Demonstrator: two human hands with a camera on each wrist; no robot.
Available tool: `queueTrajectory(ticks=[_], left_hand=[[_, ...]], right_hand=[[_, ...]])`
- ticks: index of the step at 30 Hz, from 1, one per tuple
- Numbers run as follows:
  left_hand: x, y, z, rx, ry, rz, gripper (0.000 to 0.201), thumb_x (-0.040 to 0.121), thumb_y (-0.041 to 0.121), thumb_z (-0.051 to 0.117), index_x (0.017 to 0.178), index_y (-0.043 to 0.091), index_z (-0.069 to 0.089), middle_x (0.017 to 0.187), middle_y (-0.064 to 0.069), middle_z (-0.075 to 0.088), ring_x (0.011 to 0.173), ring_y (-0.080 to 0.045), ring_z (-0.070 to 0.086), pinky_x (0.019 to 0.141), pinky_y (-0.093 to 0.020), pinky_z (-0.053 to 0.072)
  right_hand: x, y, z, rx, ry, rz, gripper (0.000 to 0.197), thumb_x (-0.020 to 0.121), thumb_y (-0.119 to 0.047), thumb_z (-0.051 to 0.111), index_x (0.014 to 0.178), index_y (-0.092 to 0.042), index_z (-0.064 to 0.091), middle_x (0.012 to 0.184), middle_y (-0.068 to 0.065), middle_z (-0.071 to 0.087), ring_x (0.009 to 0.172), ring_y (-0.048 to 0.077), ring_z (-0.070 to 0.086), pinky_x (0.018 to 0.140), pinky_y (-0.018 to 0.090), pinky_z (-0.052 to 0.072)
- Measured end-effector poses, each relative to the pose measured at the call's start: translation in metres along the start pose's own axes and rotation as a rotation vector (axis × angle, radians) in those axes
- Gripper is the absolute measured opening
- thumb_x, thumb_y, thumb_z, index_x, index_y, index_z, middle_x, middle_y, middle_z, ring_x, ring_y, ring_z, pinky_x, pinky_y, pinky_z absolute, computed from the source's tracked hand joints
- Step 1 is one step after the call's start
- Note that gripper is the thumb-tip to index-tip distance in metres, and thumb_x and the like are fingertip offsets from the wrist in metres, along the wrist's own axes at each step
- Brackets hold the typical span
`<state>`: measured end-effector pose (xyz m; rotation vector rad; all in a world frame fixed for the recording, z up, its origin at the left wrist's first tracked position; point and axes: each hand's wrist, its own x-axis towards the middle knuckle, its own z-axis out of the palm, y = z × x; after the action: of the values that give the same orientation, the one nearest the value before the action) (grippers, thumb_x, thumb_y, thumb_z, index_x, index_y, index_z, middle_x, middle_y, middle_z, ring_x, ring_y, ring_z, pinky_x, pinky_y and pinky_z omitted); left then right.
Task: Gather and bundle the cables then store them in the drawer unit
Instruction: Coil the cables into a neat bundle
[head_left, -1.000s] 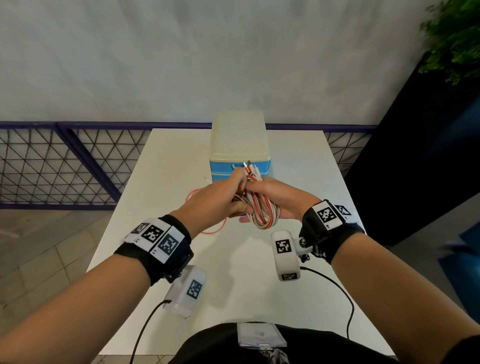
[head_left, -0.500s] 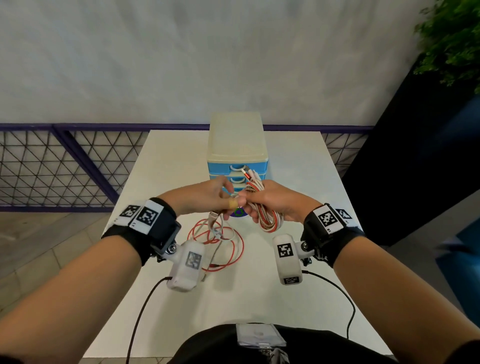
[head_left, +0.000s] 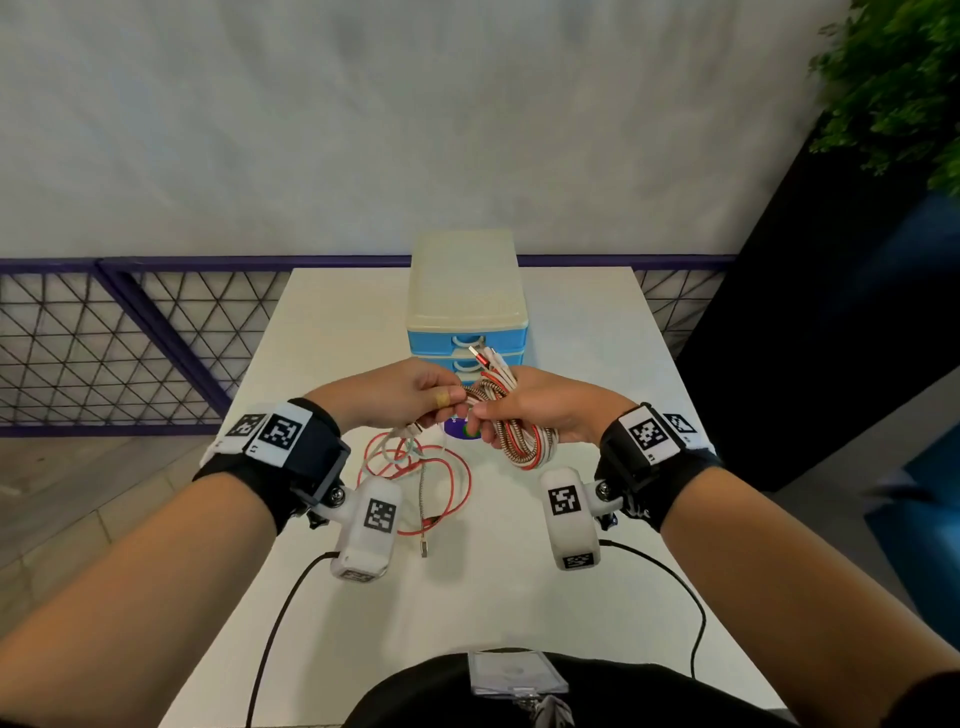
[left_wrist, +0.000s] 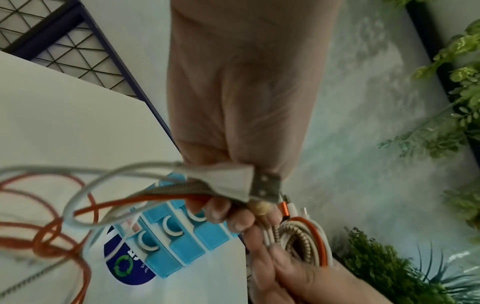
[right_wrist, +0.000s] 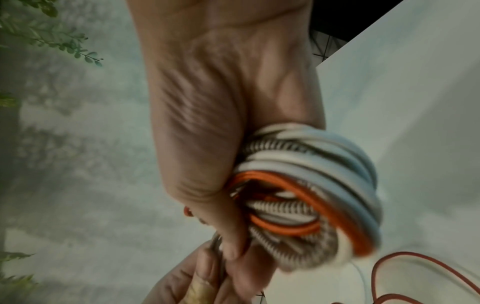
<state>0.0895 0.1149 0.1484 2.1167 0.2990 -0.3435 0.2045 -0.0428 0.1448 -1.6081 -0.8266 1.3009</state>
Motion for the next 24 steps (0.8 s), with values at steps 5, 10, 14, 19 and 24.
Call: queueTrajectory(ticks=[5,10,14,19,24], left_hand=[[-0.005,0.006,0.001,-0.323,-0.097,-0.121,0.03,0.102,0.025,0.036,0.08,0.014,0.054,0.06,0.004,0.047,0.054,-0.01,0.043,0.057,-0.02,0.043],[-0.017,-0.004,0.011,-0.443,-0.163,-0.087,0.027,0.096,0.001,0.031,0.078,0.016,0.044,0.064,0.002,0.042,0.061,-0.012,0.039,0.064,-0.018,0.046],[-0.016,-0.007,0.021,-0.502,-0.075,-0.028,0.016,0.099,0.006,0.037,0.098,0.007,0.053,0.065,0.003,0.047,0.063,-0.013,0.041,0.063,-0.019,0.045],[-0.014,-0.015,0.011,-0.766,-0.004,-0.053,0.026,0.096,0.008,0.047,0.121,0.005,0.056,0.091,-0.005,0.062,0.076,-0.014,0.06,0.077,-0.026,0.054],[-0.014,-0.007,0.009,-0.959,0.003,-0.173,0.033,0.1,0.025,0.041,0.102,0.002,0.065,0.074,-0.003,0.063,0.066,-0.013,0.06,0.073,-0.027,0.058]], right_hand=[[0.007,0.001,-0.006,-0.167,0.259,-0.052,0.016,0.094,-0.01,0.058,0.082,-0.004,0.066,0.062,0.004,0.066,0.053,0.012,0.062,0.056,0.022,0.051],[0.008,0.009,-0.018,-0.106,0.451,-0.032,0.014,0.087,-0.003,0.06,0.077,-0.012,0.064,0.065,0.009,0.064,0.056,0.017,0.059,0.06,0.026,0.052],[0.008,0.01,-0.02,-0.063,0.443,-0.057,0.016,0.09,-0.004,0.058,0.077,-0.012,0.063,0.071,0.011,0.063,0.06,0.018,0.059,0.064,0.029,0.053],[0.005,0.009,-0.014,-0.082,0.371,-0.101,0.015,0.092,-0.006,0.058,0.079,-0.012,0.061,0.07,0.011,0.062,0.057,0.017,0.058,0.068,0.034,0.054],[0.007,0.0,-0.008,-0.171,0.322,-0.133,0.019,0.092,-0.008,0.059,0.074,-0.013,0.06,0.062,0.005,0.062,0.055,0.016,0.058,0.062,0.027,0.052]])
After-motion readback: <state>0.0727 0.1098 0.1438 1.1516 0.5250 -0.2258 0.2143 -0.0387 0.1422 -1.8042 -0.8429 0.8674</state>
